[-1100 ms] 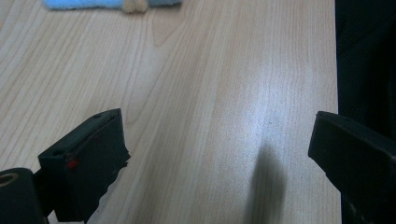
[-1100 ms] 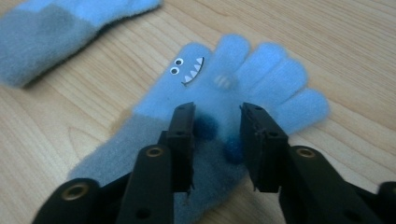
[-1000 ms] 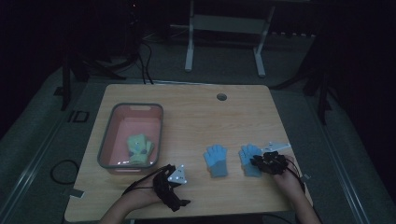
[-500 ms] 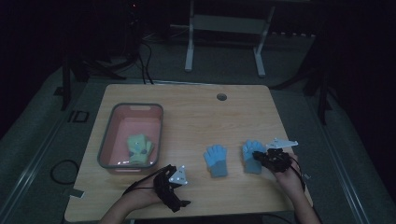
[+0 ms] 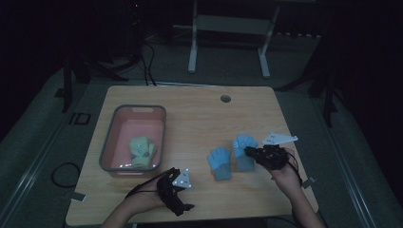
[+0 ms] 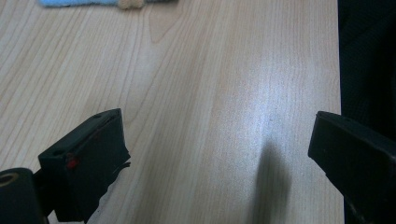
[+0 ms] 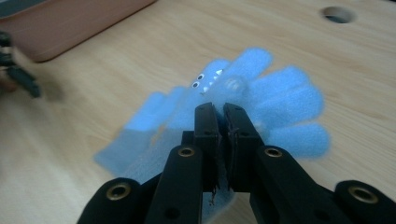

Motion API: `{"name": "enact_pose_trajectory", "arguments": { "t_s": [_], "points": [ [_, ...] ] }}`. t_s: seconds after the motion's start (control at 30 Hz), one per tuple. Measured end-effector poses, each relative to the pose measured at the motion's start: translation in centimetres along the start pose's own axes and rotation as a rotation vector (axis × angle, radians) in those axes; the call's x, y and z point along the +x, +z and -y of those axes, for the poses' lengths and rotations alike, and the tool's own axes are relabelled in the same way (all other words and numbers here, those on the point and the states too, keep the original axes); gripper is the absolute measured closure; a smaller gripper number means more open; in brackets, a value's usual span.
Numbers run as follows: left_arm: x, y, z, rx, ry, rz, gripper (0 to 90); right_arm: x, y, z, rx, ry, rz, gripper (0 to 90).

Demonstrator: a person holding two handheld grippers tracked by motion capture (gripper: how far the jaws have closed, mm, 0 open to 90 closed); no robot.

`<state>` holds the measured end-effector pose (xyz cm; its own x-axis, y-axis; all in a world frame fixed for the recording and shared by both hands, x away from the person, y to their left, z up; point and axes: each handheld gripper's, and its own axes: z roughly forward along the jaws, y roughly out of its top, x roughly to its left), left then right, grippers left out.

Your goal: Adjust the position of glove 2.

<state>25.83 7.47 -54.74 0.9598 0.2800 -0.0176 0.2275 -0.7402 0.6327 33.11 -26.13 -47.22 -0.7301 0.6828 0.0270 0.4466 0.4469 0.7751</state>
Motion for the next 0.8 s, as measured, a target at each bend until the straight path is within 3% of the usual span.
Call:
{"name": "enact_pose_trajectory", "arguments": {
  "t_s": [0.1, 0.3, 0.43, 0.7, 0.8],
  "points": [
    [0.0, 0.0, 0.0, -0.003, -0.001, 0.0, 4.5, 0.7, 1.0, -0.4, 0.009, 0.002, -0.051, 84.9],
    [0.0, 0.0, 0.0, -0.003, 0.003, -0.001, 4.5, 2.4, 3.0, -1.1, 0.034, -0.044, -0.107, 84.8],
    [0.0, 0.0, 0.0, -0.009, -0.006, -0.003, 4.5, 3.0, 4.3, -1.3, 0.056, -0.048, -0.151, 84.8],
    [0.0, -0.1, 0.1, -0.008, -0.006, 0.001, 4.5, 3.3, 6.4, -0.8, 0.117, -0.049, -0.185, 84.7],
    [0.0, -0.1, 0.1, -0.007, -0.009, 0.002, 4.5, 3.3, 7.0, -0.5, 0.137, -0.058, -0.172, 84.5]
  ]
}}
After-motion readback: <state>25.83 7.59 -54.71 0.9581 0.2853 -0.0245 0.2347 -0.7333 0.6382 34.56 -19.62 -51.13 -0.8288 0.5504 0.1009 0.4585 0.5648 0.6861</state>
